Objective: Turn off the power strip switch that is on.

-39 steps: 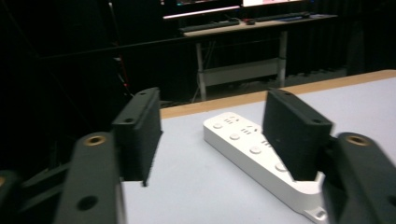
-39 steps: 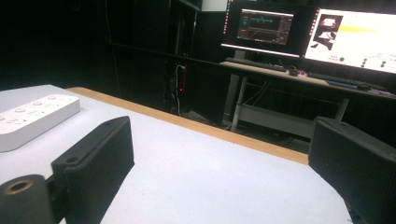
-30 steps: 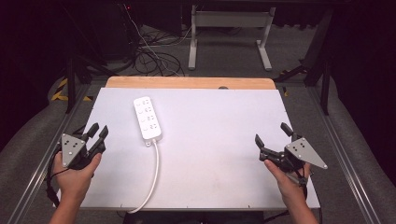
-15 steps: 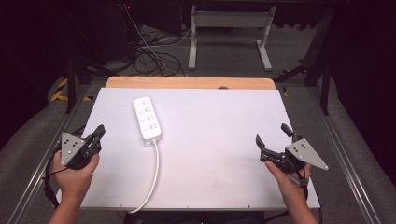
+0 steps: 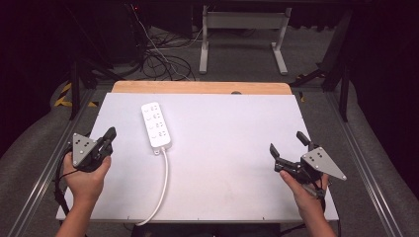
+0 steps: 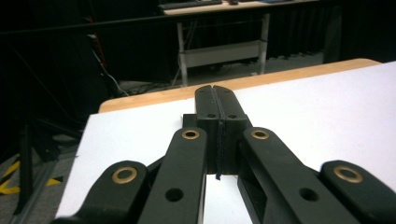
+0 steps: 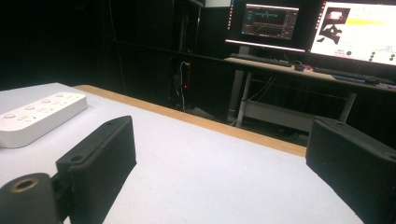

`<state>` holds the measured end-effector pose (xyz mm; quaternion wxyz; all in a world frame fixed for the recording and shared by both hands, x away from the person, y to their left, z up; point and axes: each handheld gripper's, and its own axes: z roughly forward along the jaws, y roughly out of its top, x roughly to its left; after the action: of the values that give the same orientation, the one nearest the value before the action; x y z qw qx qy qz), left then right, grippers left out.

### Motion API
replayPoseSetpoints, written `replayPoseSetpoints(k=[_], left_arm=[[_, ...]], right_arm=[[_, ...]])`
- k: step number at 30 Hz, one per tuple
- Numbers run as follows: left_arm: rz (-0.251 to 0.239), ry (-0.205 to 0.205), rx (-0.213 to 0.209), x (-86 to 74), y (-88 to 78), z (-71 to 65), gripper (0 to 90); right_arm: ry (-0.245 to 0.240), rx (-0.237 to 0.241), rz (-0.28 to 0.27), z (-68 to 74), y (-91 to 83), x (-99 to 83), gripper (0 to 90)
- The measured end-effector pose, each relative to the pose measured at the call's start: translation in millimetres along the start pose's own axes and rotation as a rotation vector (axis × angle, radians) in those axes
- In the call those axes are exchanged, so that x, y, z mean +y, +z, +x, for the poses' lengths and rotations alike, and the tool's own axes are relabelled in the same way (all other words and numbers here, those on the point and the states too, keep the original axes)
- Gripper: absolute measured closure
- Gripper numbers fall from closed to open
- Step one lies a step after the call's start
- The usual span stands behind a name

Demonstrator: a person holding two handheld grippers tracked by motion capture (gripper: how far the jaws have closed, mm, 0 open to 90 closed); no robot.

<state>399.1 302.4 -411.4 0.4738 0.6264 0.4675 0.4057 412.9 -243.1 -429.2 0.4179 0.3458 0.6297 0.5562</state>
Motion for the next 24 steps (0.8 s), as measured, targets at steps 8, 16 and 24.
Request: replayPoseSetpoints(k=[8,16,24], left_arm=[[0.108,0.013,-0.075,7.1,11.3,0.7,90.0],[0.226,0.026,-0.123,11.4,26.2,-0.2,90.0],[0.296,0.110,-0.115,18.7,50.9,-14.7,90.0]], right_arm=[[0.011,-0.009,0.010,-0.4,-1.0,-1.1,8.5],[0.019,-0.006,0.015,-1.0,0.0,-2.0,8.8],[0.015,-0.010,0.024,-0.1,0.9,-2.7,9.1]])
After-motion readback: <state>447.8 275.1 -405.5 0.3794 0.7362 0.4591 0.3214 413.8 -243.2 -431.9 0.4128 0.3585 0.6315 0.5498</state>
